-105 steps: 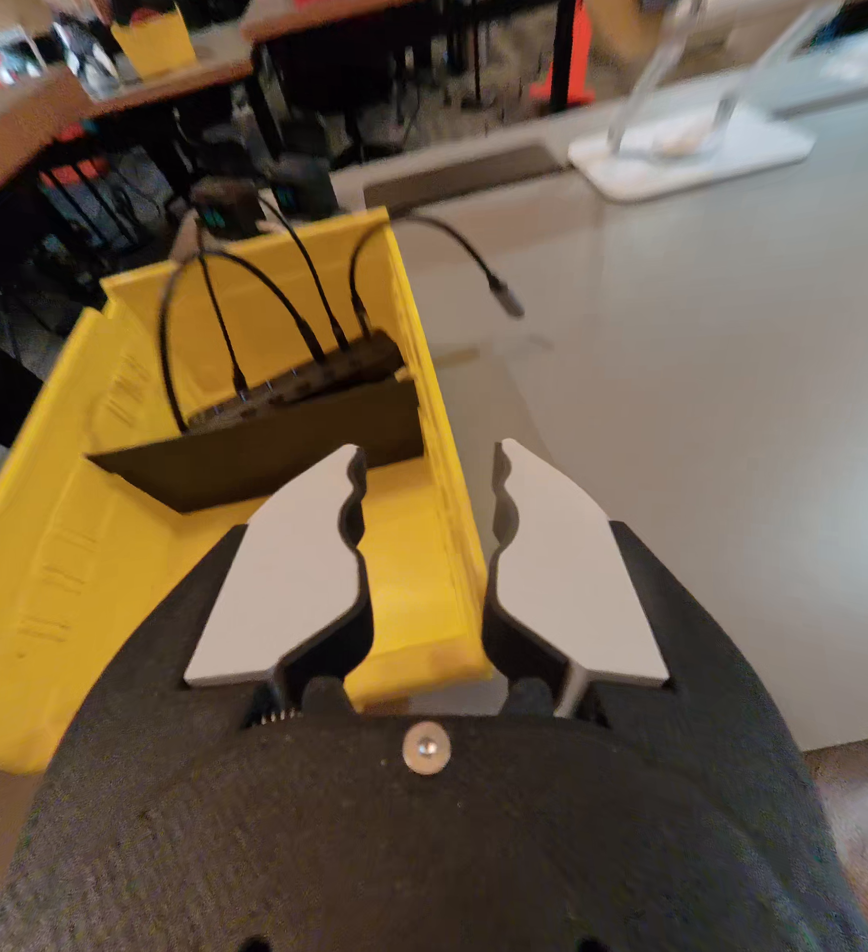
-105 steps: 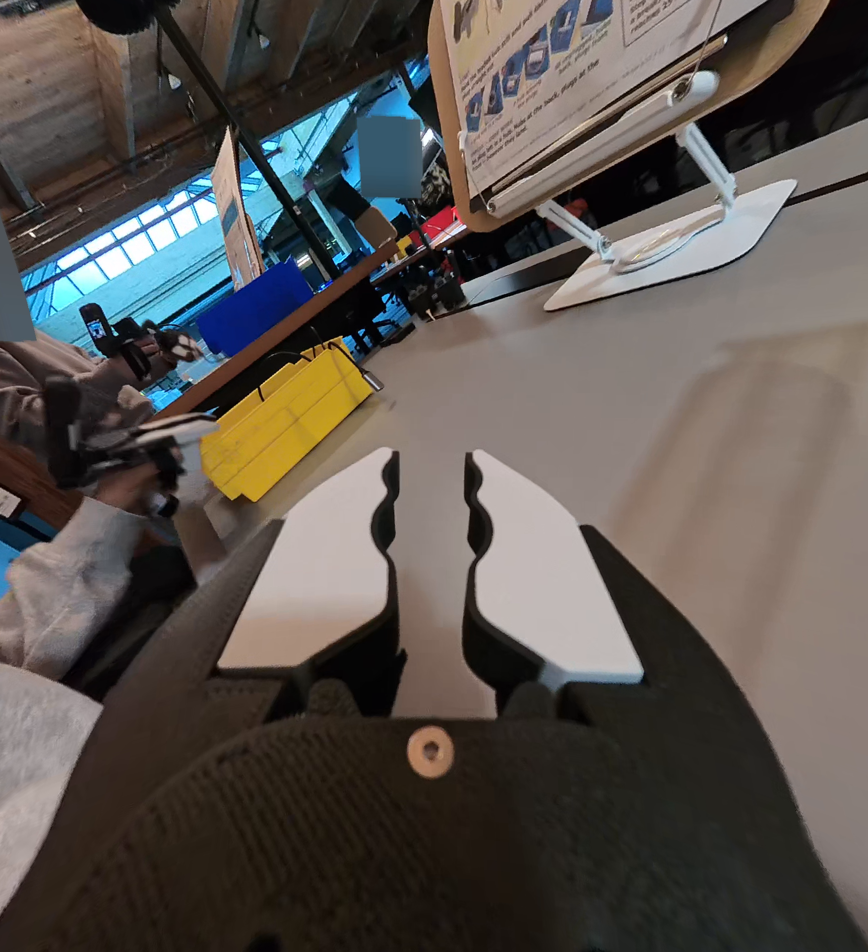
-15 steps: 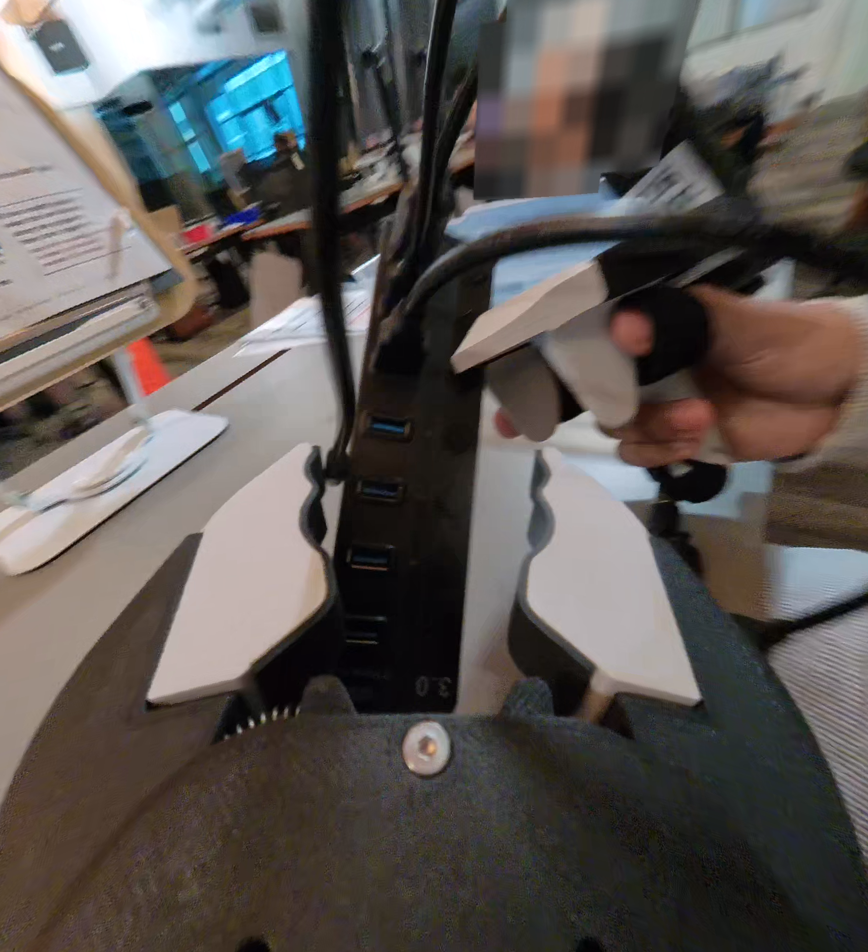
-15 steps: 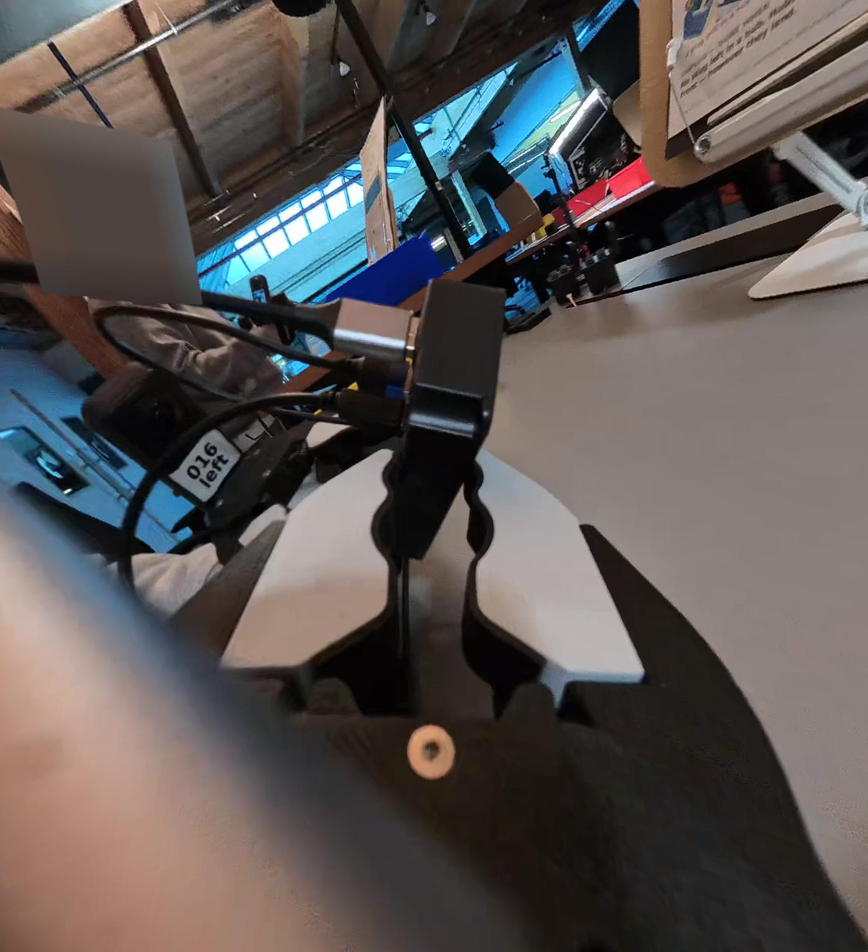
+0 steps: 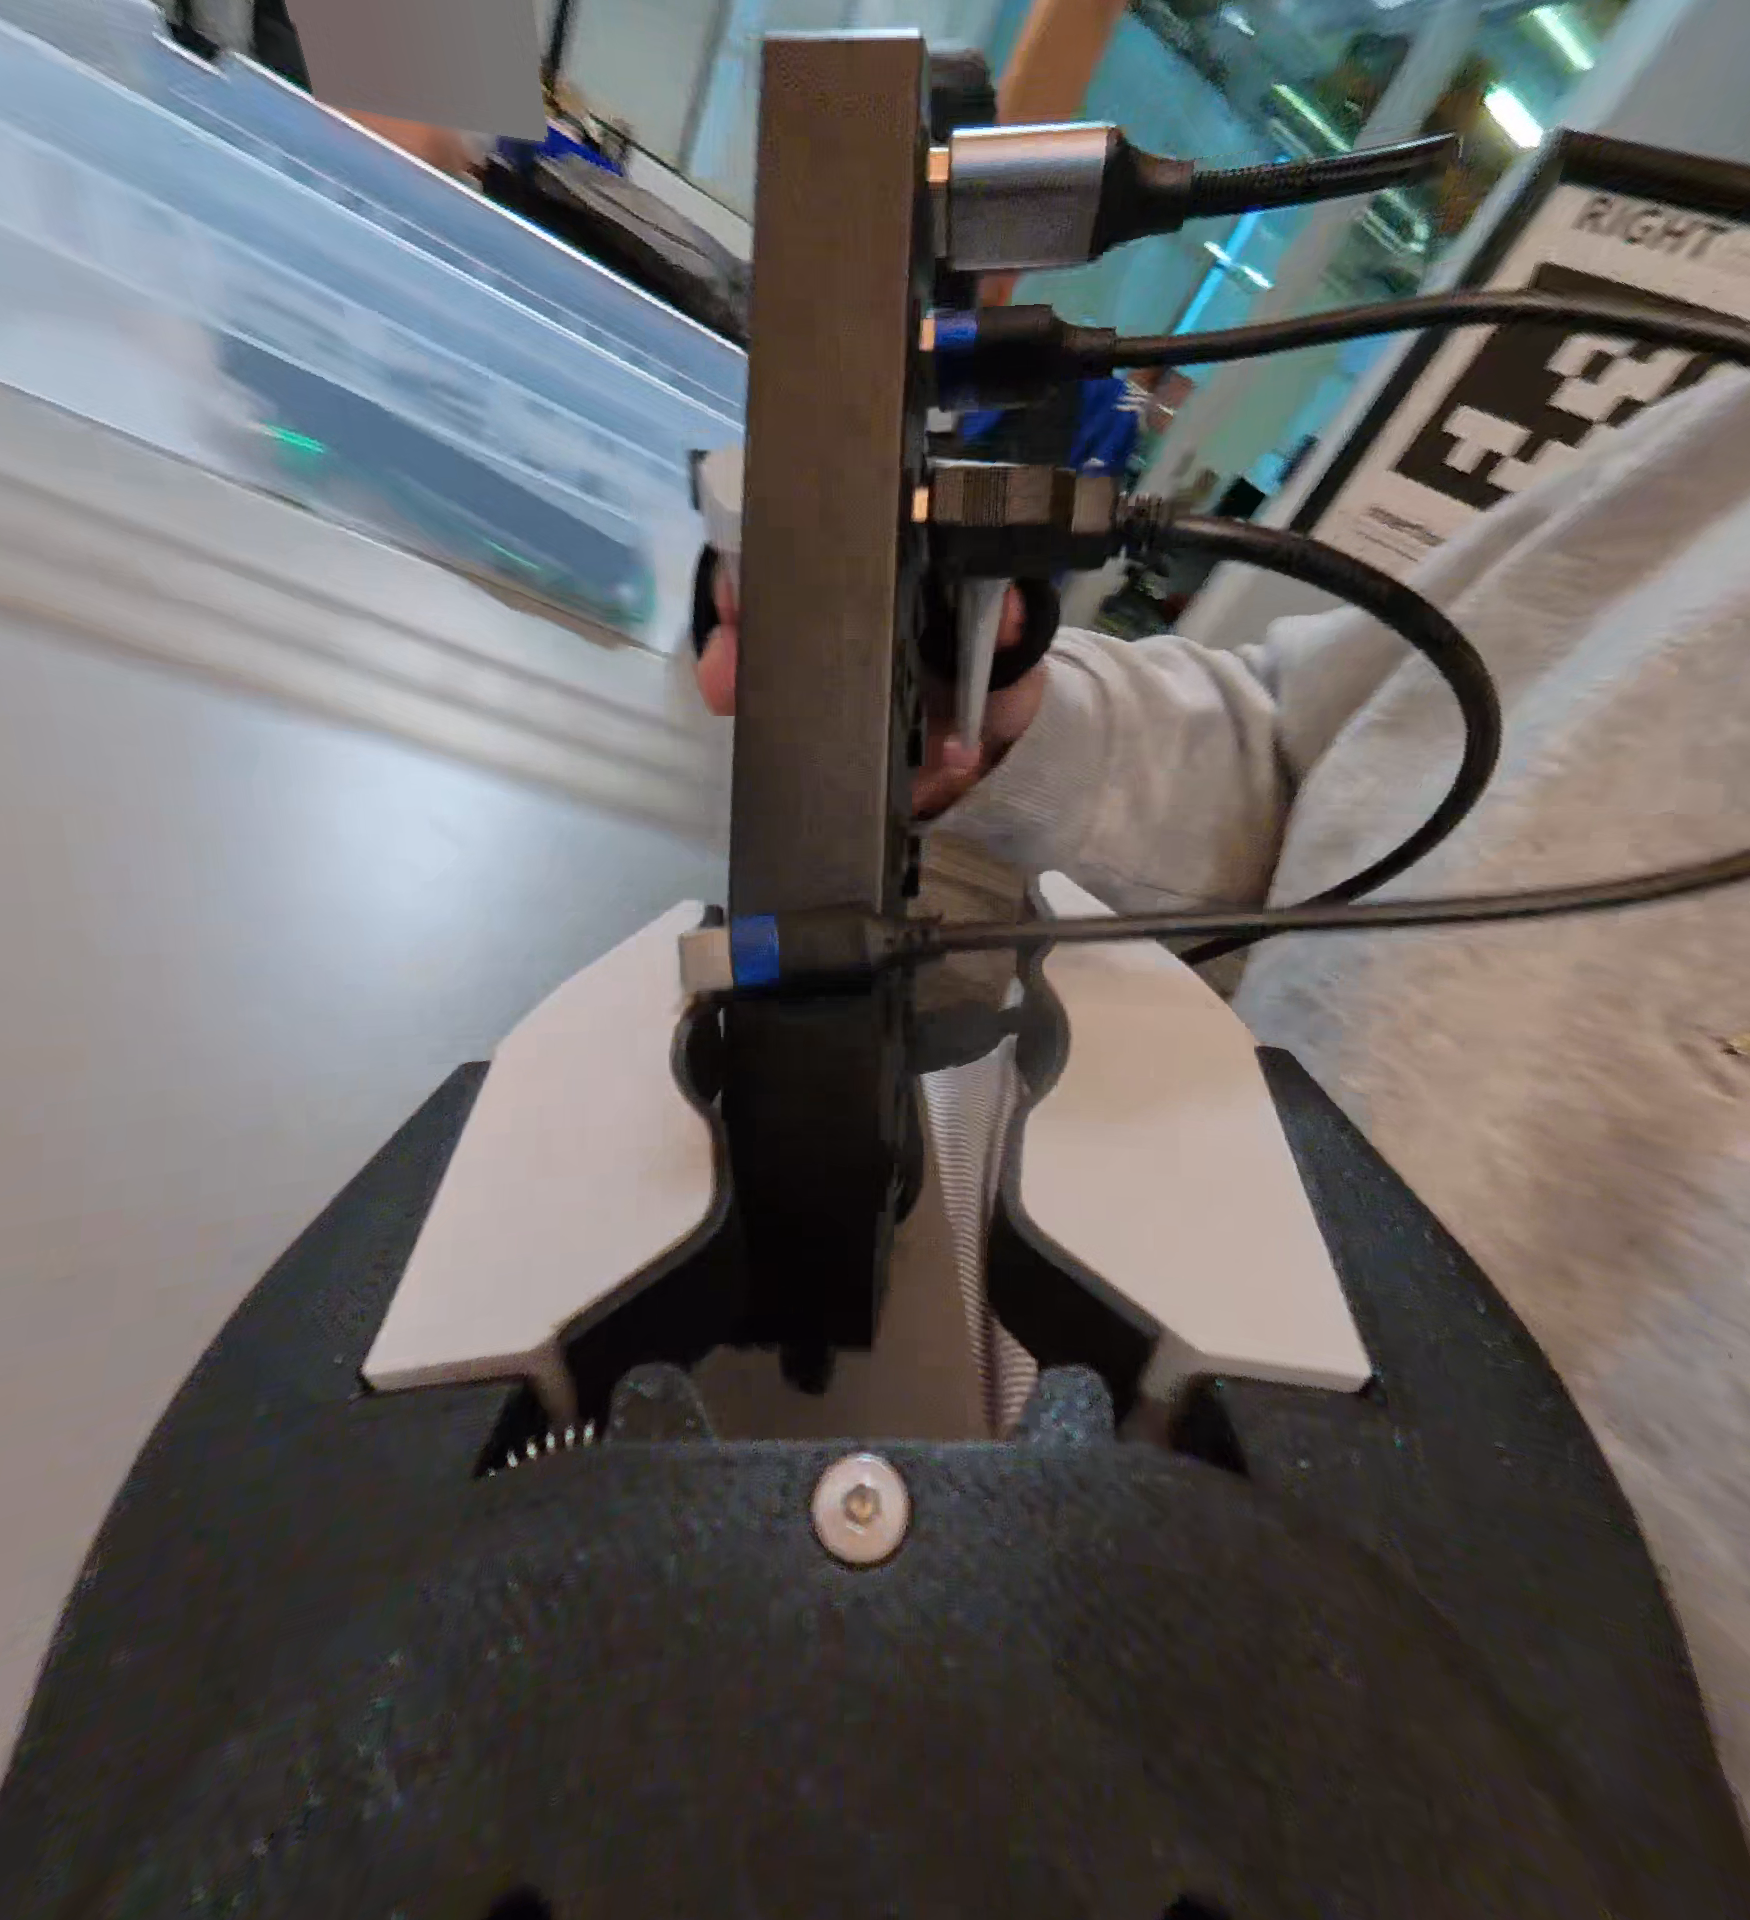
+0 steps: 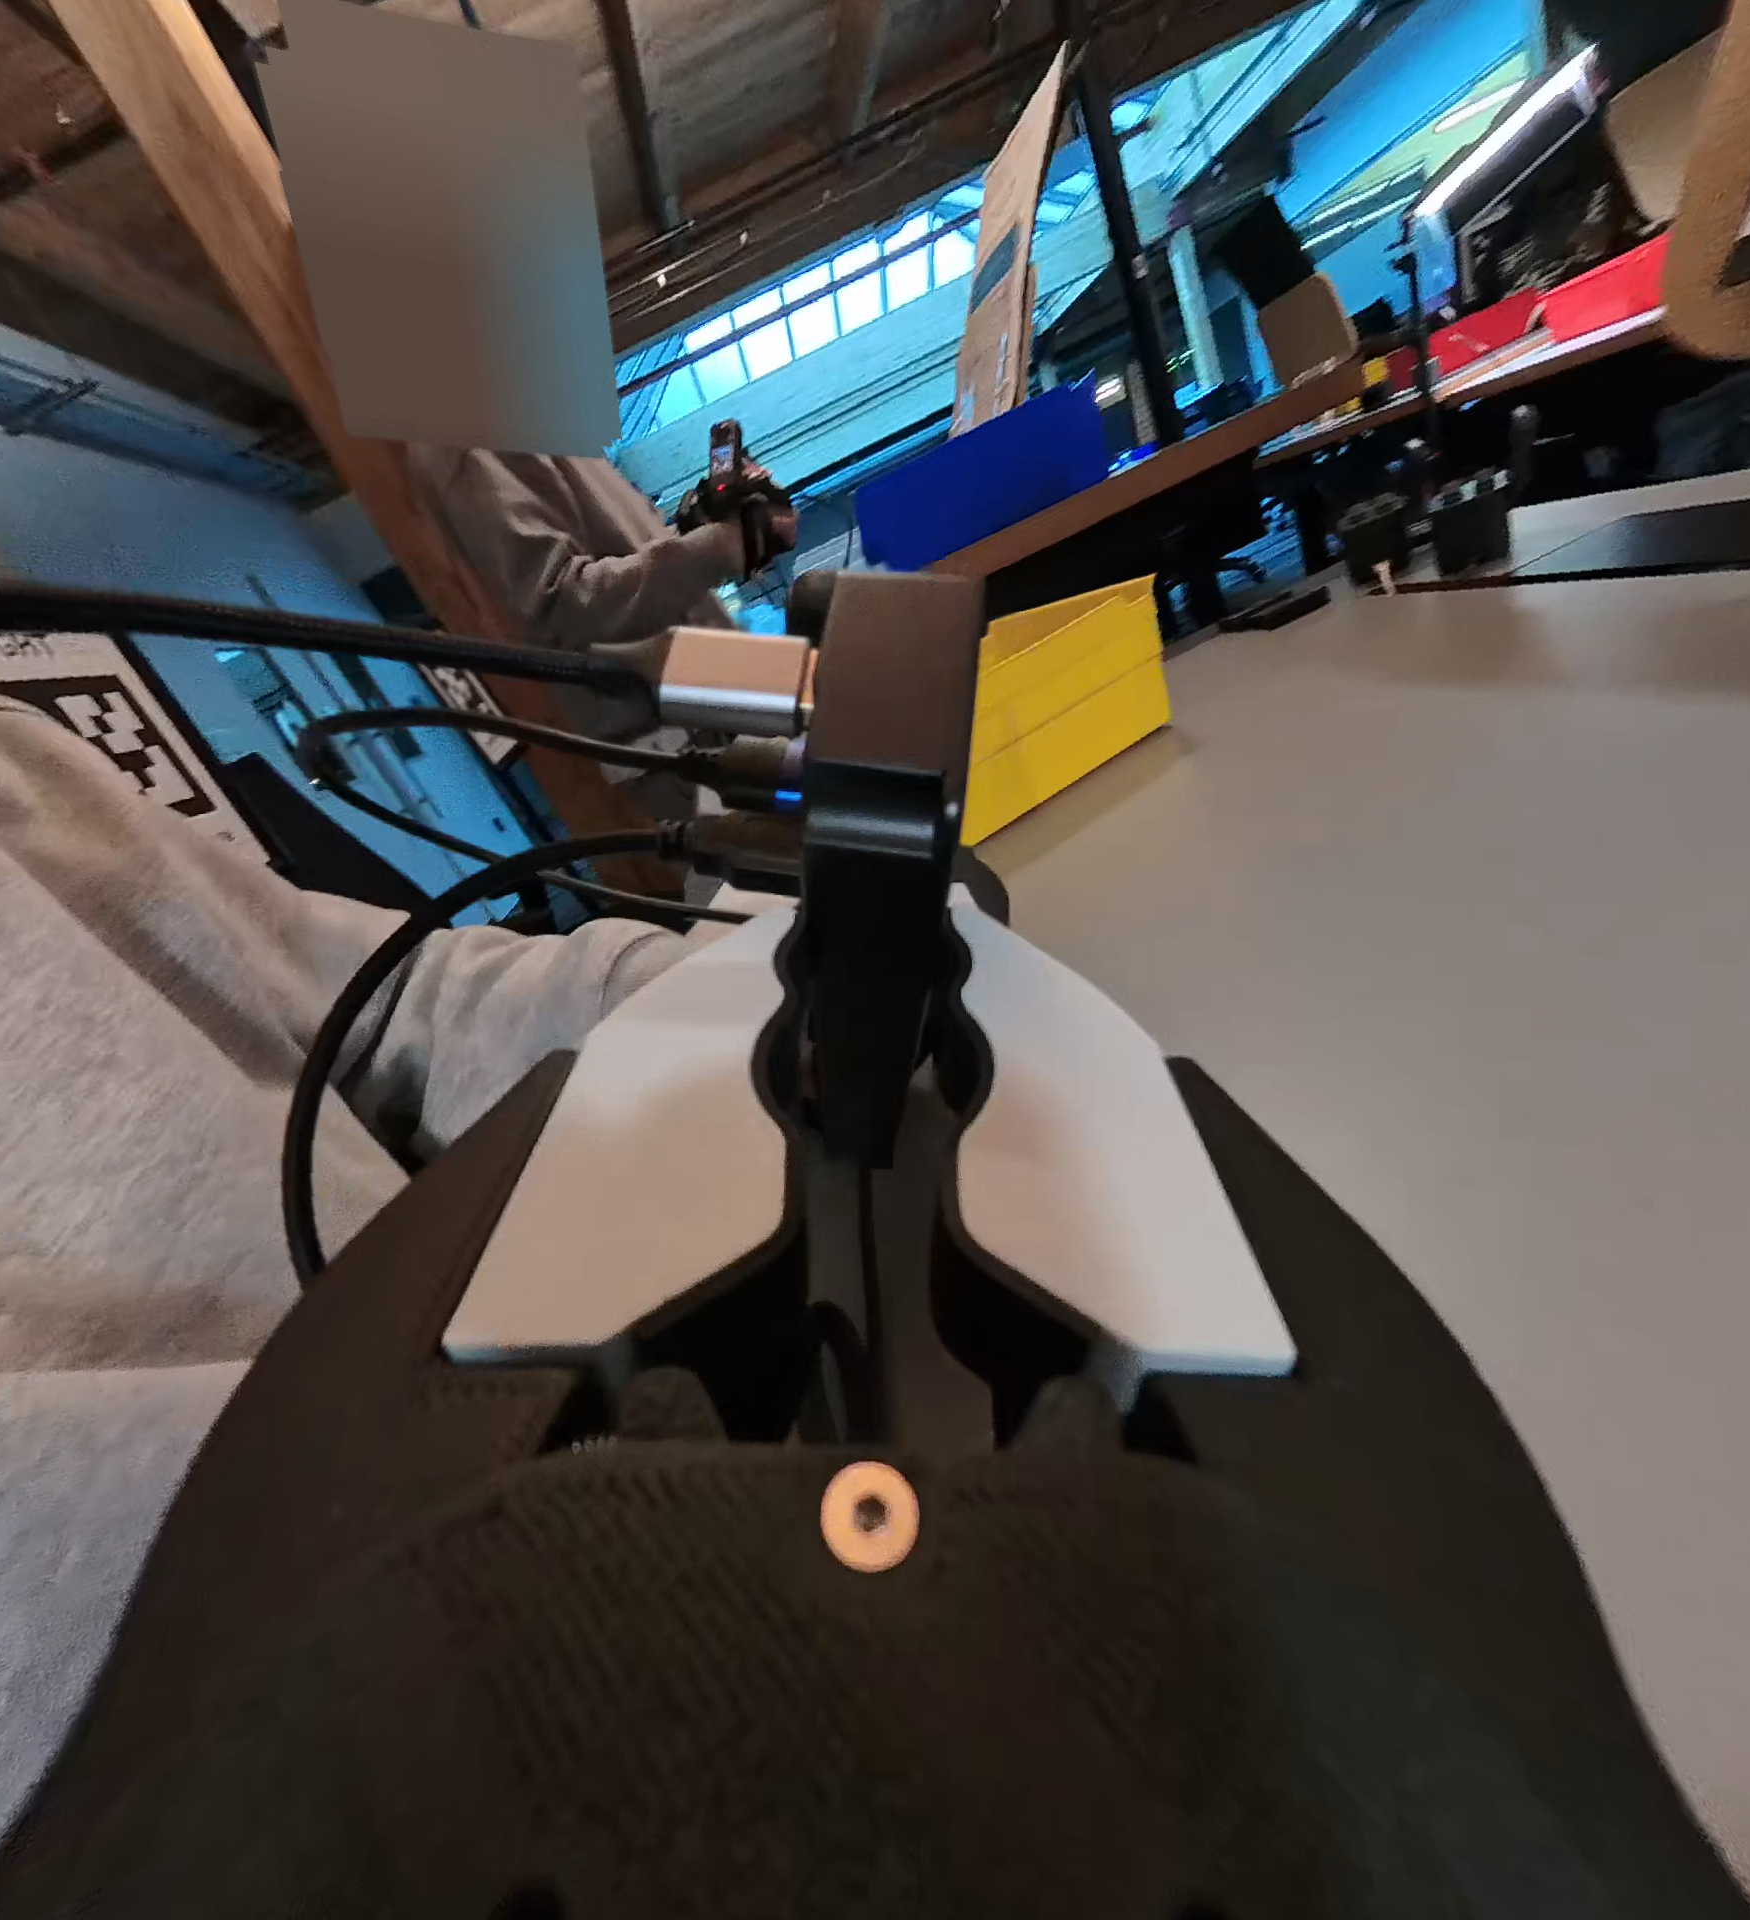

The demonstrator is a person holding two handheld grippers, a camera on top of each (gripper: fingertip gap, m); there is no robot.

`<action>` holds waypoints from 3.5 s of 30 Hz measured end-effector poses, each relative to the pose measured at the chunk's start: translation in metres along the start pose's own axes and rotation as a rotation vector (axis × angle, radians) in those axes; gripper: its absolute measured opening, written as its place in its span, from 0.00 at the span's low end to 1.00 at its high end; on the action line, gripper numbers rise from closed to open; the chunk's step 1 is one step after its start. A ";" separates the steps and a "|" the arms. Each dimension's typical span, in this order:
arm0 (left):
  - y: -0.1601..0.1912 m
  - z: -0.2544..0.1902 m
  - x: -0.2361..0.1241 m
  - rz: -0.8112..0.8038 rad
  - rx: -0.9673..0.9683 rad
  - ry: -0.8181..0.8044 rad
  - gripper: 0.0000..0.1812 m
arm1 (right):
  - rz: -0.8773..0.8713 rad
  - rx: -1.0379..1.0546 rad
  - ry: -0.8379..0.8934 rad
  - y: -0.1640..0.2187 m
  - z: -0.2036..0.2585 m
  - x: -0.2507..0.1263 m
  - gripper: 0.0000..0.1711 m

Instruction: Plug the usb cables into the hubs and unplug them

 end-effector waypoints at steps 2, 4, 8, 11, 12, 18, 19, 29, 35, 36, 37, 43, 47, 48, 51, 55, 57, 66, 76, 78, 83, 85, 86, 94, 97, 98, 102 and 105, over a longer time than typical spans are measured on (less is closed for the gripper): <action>0.003 -0.005 0.007 0.040 0.003 0.037 0.30 | 0.035 0.005 -0.026 0.004 0.003 0.005 0.14; 0.005 -0.008 0.013 0.088 0.017 0.024 0.26 | 0.053 -0.007 -0.039 0.006 0.006 0.008 0.14; 0.004 -0.004 0.012 0.088 0.003 -0.025 0.17 | 0.028 0.042 0.013 0.005 0.001 0.008 0.14; -0.001 0.007 0.008 0.037 -0.024 -0.130 0.15 | -0.049 0.149 0.089 0.002 -0.015 0.000 0.17; -0.002 0.011 0.005 0.018 -0.035 -0.170 0.15 | -0.077 0.192 0.132 0.002 -0.022 -0.005 0.18; -0.008 0.035 -0.029 -0.147 -0.100 -0.470 0.15 | -0.098 0.296 0.264 0.007 -0.043 -0.021 0.17; -0.009 0.037 -0.034 -0.164 -0.102 -0.530 0.15 | -0.088 0.296 0.250 0.008 -0.041 -0.018 0.16; -0.011 0.029 -0.032 0.041 0.248 -0.938 0.14 | -0.004 0.212 0.060 0.014 -0.004 0.017 0.14; -0.011 0.021 -0.016 0.123 0.375 -0.978 0.15 | -0.073 0.319 0.029 0.011 -0.012 0.007 0.14; -0.011 0.022 -0.016 0.124 0.367 -0.979 0.15 | -0.079 0.341 0.015 0.012 -0.012 0.007 0.14; -0.011 0.022 -0.017 0.124 0.360 -0.981 0.15 | -0.081 0.357 0.008 0.012 -0.012 0.008 0.13; -0.010 0.023 -0.015 0.151 0.362 -1.003 0.15 | -0.056 0.349 -0.006 0.015 -0.008 0.013 0.15; -0.009 0.022 -0.013 0.158 0.379 -1.003 0.15 | -0.032 0.347 -0.013 0.017 -0.006 0.017 0.14; -0.009 0.022 -0.012 0.159 0.378 -1.001 0.15 | -0.030 0.347 -0.009 0.017 -0.006 0.017 0.14; -0.008 0.021 -0.009 0.172 0.387 -0.998 0.15 | -0.003 0.338 0.000 0.020 -0.005 0.020 0.09; -0.007 0.022 -0.008 0.174 0.377 -0.989 0.15 | 0.004 0.336 0.001 0.020 -0.003 0.020 0.06; -0.006 0.023 -0.008 0.164 0.354 -0.976 0.15 | 0.007 0.349 0.004 0.021 -0.003 0.020 0.06; -0.011 0.028 -0.012 0.090 0.239 -0.916 0.16 | 0.013 0.375 0.023 0.016 0.001 0.023 0.05; -0.012 0.028 -0.007 0.039 0.050 -0.770 0.16 | -0.014 0.435 -0.004 0.010 0.001 0.019 0.05; -0.012 0.028 -0.007 0.036 0.053 -0.773 0.16 | -0.010 0.432 -0.006 0.010 0.001 0.018 0.05; -0.015 0.023 -0.009 0.013 0.034 -0.782 0.16 | -0.041 0.466 -0.021 0.009 0.002 0.019 0.05; -0.016 0.019 -0.009 -0.004 -0.009 -0.748 0.15 | -0.040 0.439 -0.018 0.006 0.005 0.018 0.05; -0.016 0.018 -0.009 -0.003 -0.005 -0.751 0.15 | -0.029 0.418 -0.004 0.006 0.006 0.018 0.05; -0.014 0.021 -0.008 0.001 -0.021 -0.724 0.15 | -0.021 0.428 0.013 0.005 0.007 0.017 0.05; -0.014 0.020 -0.008 -0.005 -0.028 -0.715 0.15 | -0.023 0.440 -0.012 0.005 0.006 0.017 0.05; -0.014 0.020 -0.008 -0.007 -0.033 -0.710 0.15 | -0.022 0.439 -0.017 0.005 0.006 0.017 0.05; -0.017 0.018 -0.008 -0.030 -0.030 -0.699 0.15 | -0.060 0.460 -0.091 0.004 0.007 0.016 0.03; -0.021 0.014 -0.008 -0.052 -0.036 -0.690 0.15 | -0.125 0.521 -0.196 0.002 0.007 0.015 0.05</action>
Point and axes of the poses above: each gripper's, where its closed fingertips meet, x out along the fingers, y out of its underside, z = x × y across the jaws, the point moved 6 cm from there along -x, back along the fingers, and after that the axes turned 9 degrees about z, right-handed, at the moved point
